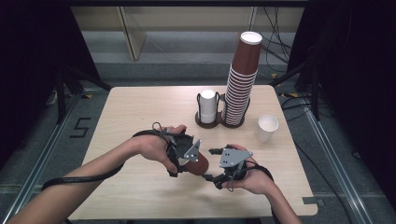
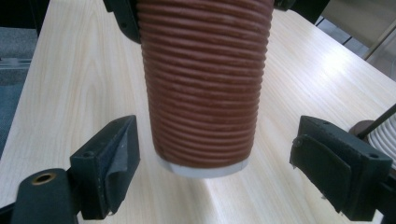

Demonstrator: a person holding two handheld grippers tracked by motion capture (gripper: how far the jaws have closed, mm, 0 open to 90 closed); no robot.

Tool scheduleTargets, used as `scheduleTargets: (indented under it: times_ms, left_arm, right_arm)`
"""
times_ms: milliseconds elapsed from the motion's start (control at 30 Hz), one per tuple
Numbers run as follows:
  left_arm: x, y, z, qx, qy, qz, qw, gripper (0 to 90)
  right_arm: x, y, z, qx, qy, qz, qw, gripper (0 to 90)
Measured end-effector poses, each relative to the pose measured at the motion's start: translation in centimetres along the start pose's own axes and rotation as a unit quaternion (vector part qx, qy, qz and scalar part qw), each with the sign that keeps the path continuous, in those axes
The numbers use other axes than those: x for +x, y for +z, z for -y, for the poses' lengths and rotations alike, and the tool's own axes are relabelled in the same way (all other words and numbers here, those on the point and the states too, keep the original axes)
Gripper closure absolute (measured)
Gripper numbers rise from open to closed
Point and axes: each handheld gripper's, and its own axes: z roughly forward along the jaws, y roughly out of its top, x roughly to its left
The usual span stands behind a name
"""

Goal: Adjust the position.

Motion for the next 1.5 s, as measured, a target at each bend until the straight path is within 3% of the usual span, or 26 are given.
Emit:
scheduleTargets:
  times_ms: [100,133,167,200,533,700,800,833,867,1033,1100,1133,1200,1233,1500]
  left_arm:
    - [0.1,0.0,0.0,0.007,0.002,0.001,1.0,11.7]
    - [0.1,0.0,0.0,0.008,0.001,0.001,1.0,11.7]
    - [0.2,0.0,0.0,0.012,0.003,0.001,0.9999,11.7]
    - [0.2,0.1,0.0,0.015,0.004,0.001,0.9999,11.7]
    - [0.2,0.3,-0.3,0.021,0.01,0.005,0.9997,11.7]
    - [0.2,0.4,-0.4,0.021,0.012,0.007,0.9997,11.7]
    - [0.3,0.4,-0.5,0.022,0.017,0.006,0.9996,11.7]
    - [0.3,0.4,-0.5,0.022,0.019,0.006,0.9996,11.7]
    - [0.2,0.4,-0.5,0.023,0.019,0.007,0.9995,11.7]
    - [0.3,0.4,-0.8,0.022,0.03,0.007,0.9993,11.7]
    - [0.2,0.5,-0.8,0.02,0.022,0.011,0.9995,11.7]
    - [0.1,0.5,-0.9,0.019,0.019,0.012,0.9996,11.7]
    - [0.1,0.5,-0.9,0.02,0.021,0.013,0.9995,11.7]
    - [0.1,0.5,-1.0,0.018,0.022,0.014,0.9995,11.7]
    - [0.0,0.5,-1.2,0.011,0.024,0.016,0.9995,11.1]
  right_arm:
    - [-0.1,0.3,-0.2,-0.006,-0.021,0.002,0.9998,15.1]
    - [0.0,0.4,-0.2,-0.001,-0.007,-0.003,1.0,15.1]
    - [-0.1,0.4,-0.3,-0.003,-0.017,0.001,0.9999,15.1]
    - [0.1,0.6,-0.3,-0.002,-0.007,-0.001,1.0,15.1]
    - [0.4,1.8,-0.7,0.005,-0.007,-0.002,1.0,15.5]
    - [0.5,2.5,-0.8,0.002,-0.01,-0.005,0.9999,16.7]
    - [0.4,2.7,-0.9,0.002,-0.024,-0.002,0.9997,17.4]
    - [0.7,2.7,-0.9,0.008,-0.002,-0.005,1.0,17.6]
    - [0.5,2.9,-0.9,0.003,-0.014,-0.006,0.9999,17.7]
    - [0.5,3.1,-1.0,0.001,-0.017,-0.01,0.9998,18.4]
    - [0.7,3.3,-1.0,0.007,-0.01,-0.016,0.9998,18.6]
    - [0.6,3.3,-1.1,0.004,-0.023,-0.011,0.9997,18.7]
    - [0.6,3.3,-1.1,0.005,-0.022,-0.011,0.9997,18.9]
    - [0.8,3.5,-1.0,0.009,-0.008,-0.015,0.9998,19.3]
    - [0.8,3.6,-0.8,0.001,-0.013,-0.016,0.9998,22.3]
